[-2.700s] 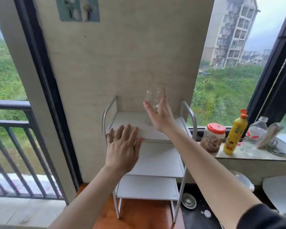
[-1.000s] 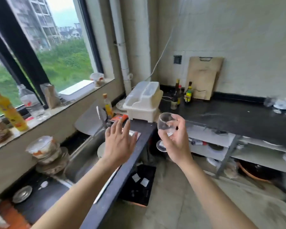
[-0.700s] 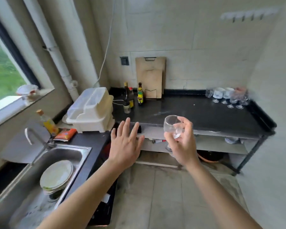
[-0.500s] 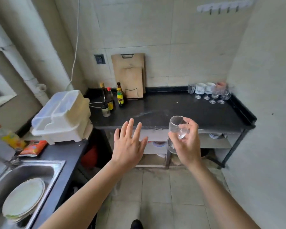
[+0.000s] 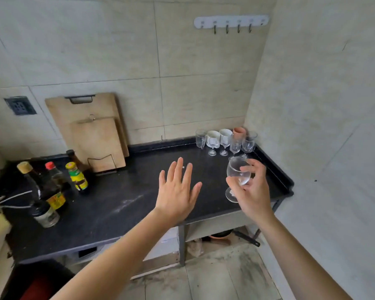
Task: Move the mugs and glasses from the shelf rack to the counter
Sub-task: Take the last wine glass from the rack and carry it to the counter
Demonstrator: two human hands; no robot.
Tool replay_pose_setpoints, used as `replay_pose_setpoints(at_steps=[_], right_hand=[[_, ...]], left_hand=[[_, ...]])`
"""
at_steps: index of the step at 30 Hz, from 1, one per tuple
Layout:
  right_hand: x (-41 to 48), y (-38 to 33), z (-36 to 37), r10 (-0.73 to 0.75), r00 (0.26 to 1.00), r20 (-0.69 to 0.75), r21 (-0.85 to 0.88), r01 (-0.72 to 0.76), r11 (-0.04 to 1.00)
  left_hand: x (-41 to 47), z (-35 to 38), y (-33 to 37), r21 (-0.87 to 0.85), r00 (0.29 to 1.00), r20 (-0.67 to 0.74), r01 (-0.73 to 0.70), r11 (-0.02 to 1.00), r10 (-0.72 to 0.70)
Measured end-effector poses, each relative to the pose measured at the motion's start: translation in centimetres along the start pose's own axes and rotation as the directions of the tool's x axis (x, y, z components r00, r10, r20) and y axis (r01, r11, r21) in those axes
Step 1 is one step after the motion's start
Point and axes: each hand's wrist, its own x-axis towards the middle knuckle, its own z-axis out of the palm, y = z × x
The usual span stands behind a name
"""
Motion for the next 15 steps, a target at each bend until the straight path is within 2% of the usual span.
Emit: replay_pose_setpoints(at_steps=[8,12,15], right_hand=[[11.9,6.6,-3.1,0.077,0.986,-0.15,-0.008,-0.079,0.997],[17.9,12.9,-3.7,0.124,0.983,-0.137,-0.016,-0.127,0.992],[23.2,16.8,-3.9,0.162,0.982,-0.1,-0.073,-0.17,0.983]], left_hand=[[15.6,4.0,4.6,0.002,0.984,0.025,-0.179,0.984,0.179],[21.8,9.1,6.6,0.014,0.984,0.067,-0.164,0.986,0.163],[26.0,12.8,7.5,0.029,0.985,0.152,-0.086,0.996,0.08]])
